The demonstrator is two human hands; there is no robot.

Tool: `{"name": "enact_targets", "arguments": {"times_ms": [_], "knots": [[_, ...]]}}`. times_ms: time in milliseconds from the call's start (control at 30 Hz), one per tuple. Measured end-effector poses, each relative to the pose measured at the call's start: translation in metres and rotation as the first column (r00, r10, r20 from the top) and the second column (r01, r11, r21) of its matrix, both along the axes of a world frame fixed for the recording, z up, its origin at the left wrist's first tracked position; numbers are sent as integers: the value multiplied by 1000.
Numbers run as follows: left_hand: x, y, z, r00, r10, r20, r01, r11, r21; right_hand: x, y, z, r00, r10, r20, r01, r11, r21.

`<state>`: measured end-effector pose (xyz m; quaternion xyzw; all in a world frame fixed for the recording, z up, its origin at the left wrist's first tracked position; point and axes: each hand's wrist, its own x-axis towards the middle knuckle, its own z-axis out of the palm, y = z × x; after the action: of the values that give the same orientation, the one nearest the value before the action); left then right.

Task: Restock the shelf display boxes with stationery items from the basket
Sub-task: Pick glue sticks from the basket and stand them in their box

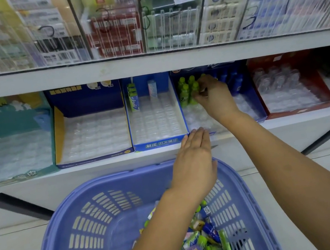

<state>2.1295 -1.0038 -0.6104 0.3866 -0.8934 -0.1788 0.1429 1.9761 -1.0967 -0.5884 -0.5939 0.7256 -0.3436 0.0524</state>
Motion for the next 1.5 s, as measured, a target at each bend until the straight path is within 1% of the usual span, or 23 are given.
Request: {"name": "enact_targets", "arguments": {"times_ms": [167, 267, 333, 400, 433, 467, 533, 600, 633, 700, 733, 800, 867, 900, 1000, 1100, 1233, 1300, 1333, 1400, 1433, 1467, 1500], "knots": [[-3, -1, 1, 1000, 13, 4, -13, 1000, 7, 0, -6, 15, 997, -79, 3, 77, 982, 172], [2, 4, 3, 994, 11, -112, -5, 998, 58, 8, 7, 23, 993, -71, -94, 94, 960, 265], [14, 11, -2, 962, 61, -265, -33, 994, 108, 19, 29, 26, 994, -102, -48, 109, 980, 165], [31, 20, -19, 930, 148, -337, -91, 980, 179, 36, 61, 27, 994, -101, 42, 101, 995, 3], [40, 24, -33, 928, 194, -319, -124, 966, 225, 44, 76, 23, 995, -78, 58, 79, 997, -1], [50, 28, -49, 934, 238, -268, -158, 945, 286, 54, 92, 16, 997, -50, 52, 47, 997, 65], [69, 40, -83, 954, 283, -101, -215, 877, 430, 75, 119, -11, 1000, 26, 7, -27, 937, 348], [89, 53, -117, 967, 228, 114, -253, 816, 520, 95, 137, -52, 992, 115, -41, -61, 755, 653], [98, 59, -132, 964, 167, 205, -256, 789, 559, 103, 142, -74, 987, 154, -52, -62, 652, 755], [109, 69, -153, 954, 32, 299, -232, 713, 662, 111, 149, -115, 986, 162, -39, -49, 506, 861], [111, 71, -158, 945, -17, 326, -229, 677, 700, 113, 151, -133, 991, 133, -36, -31, 472, 881], [113, 71, -163, 932, -49, 358, -239, 660, 712, 113, 154, -160, 1000, -10, -17, 20, 469, 883], [114, 70, -168, 936, -36, 351, -237, 675, 699, 113, 155, -178, 992, -124, -17, 81, 531, 844], [114, 70, -169, 934, -32, 356, -241, 678, 695, 112, 155, -183, 991, -128, -46, 111, 563, 819], [116, 70, -172, 913, -33, 406, -281, 671, 686, 113, 154, -191, 979, 39, -200, 141, 579, 803], [114, 68, -175, 910, -29, 414, -295, 658, 693, 111, 154, -194, 962, 123, -245, 128, 588, 798], [118, 63, -178, 944, 101, 313, -320, 502, 803, 107, 146, -184, 934, 227, -276, 105, 564, 819], [119, 56, -172, 946, 211, 246, -317, 442, 839, 105, 141, -171, 947, 228, -227, 73, 535, 842], [119, 52, -167, 943, 261, 206, -304, 428, 851, 104, 139, -162, 969, 181, -169, 51, 523, 851], [114, 44, -150, 927, 359, 109, -266, 425, 865, 95, 138, -138, 997, 42, 70, -82, 519, 851], [111, 39, -139, 913, 407, 42, -232, 430, 872, 89, 140, -122, 965, -38, 260, -204, 517, 831], [107, 36, -127, 889, 456, -40, -185, 438, 880, 83, 145, -105, 871, -131, 473, -345, 522, 780], [102, 32, -113, 858, 497, -131, -124, 447, 886, 76, 151, -87, 732, -203, 650, -463, 551, 694]]}}
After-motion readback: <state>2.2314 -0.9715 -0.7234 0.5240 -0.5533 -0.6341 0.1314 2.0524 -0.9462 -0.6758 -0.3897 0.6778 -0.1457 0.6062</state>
